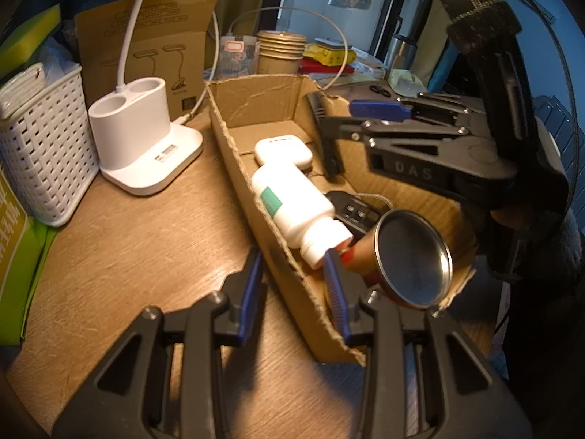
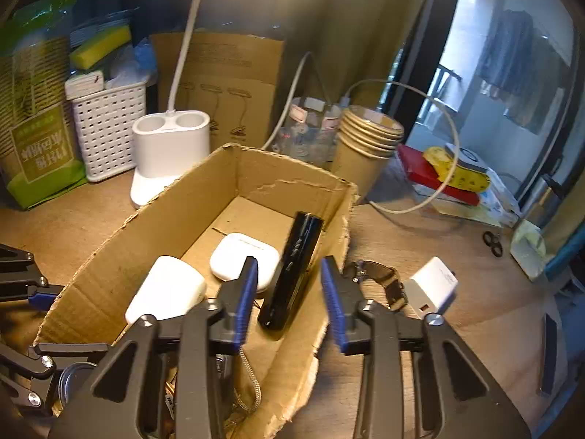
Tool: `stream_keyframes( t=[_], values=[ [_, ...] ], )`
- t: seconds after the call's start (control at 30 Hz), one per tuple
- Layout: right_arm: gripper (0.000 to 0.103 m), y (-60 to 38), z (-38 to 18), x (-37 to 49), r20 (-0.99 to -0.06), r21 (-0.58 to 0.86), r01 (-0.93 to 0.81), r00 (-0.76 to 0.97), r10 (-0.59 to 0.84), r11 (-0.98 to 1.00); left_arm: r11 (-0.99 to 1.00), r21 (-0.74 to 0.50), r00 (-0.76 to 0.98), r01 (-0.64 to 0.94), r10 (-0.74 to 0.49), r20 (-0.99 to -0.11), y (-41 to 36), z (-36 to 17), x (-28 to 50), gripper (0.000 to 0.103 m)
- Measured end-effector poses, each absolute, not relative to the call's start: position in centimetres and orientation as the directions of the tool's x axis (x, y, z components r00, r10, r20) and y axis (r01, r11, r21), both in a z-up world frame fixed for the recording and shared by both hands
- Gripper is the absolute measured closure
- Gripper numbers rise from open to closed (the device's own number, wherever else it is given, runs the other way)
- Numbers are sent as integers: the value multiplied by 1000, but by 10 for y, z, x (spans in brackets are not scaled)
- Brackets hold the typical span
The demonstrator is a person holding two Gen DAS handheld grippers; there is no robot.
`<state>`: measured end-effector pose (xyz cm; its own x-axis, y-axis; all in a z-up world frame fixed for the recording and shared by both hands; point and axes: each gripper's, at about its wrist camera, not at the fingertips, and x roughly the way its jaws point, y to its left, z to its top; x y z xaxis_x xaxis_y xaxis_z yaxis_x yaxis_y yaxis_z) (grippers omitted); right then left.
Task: Organize rigid objects
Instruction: 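Open the right gripper and withdraw it from the box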
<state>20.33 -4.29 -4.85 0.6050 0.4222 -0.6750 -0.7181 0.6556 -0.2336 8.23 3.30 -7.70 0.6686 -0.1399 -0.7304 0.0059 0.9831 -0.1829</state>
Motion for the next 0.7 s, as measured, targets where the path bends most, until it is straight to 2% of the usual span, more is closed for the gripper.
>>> stream_keyframes(
  t=[0.33, 0.7],
  values=[
    [53, -52, -40, 195, -653, -216, -706, 618, 438, 674, 983, -184, 668, 6, -141, -731, 34, -77, 82, 66],
    [52, -90, -31, 199, -622, -181, -650, 657, 426, 738, 983, -184, 668, 6, -141, -730, 34, -77, 82, 66]
  ],
)
